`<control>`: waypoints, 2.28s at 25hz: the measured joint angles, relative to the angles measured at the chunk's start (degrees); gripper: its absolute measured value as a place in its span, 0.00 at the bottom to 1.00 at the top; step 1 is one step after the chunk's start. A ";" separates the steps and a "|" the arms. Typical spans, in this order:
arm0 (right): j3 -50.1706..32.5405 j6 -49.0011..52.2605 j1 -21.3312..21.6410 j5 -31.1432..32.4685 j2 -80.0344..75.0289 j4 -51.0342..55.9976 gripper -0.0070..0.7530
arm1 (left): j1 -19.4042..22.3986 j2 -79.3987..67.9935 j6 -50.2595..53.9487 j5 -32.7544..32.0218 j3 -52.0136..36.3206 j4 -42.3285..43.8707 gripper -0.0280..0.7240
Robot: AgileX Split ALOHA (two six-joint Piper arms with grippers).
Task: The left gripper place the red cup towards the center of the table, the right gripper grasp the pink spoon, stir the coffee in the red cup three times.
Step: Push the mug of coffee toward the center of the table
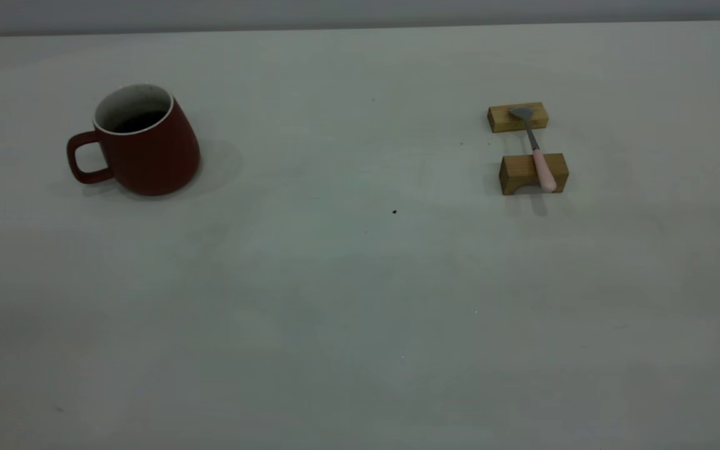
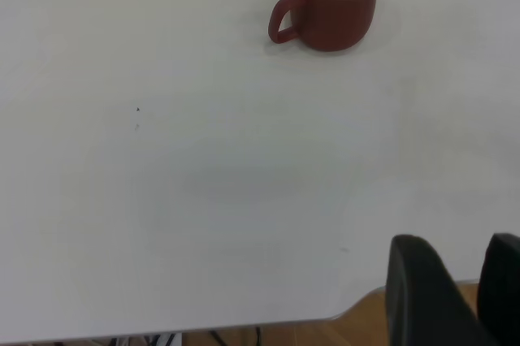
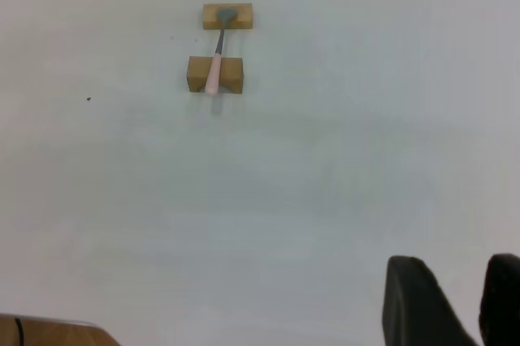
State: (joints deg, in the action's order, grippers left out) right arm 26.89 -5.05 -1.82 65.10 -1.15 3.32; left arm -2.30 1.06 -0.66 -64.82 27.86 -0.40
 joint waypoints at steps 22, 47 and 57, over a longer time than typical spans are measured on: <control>0.00 0.00 0.00 0.00 0.00 0.00 0.32 | 0.00 0.00 0.00 0.00 0.00 0.00 0.37; 0.00 0.00 0.00 0.00 0.00 0.00 0.32 | 0.00 -60.44 -12.74 20.61 16.19 4.51 0.58; 0.00 0.00 0.00 0.00 0.00 0.00 0.32 | 0.00 -100.45 -24.96 25.65 34.62 8.04 0.94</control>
State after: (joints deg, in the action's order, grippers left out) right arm 26.89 -5.05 -1.82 65.10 -1.15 3.32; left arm -2.30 -99.38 -25.62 -39.17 62.48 7.64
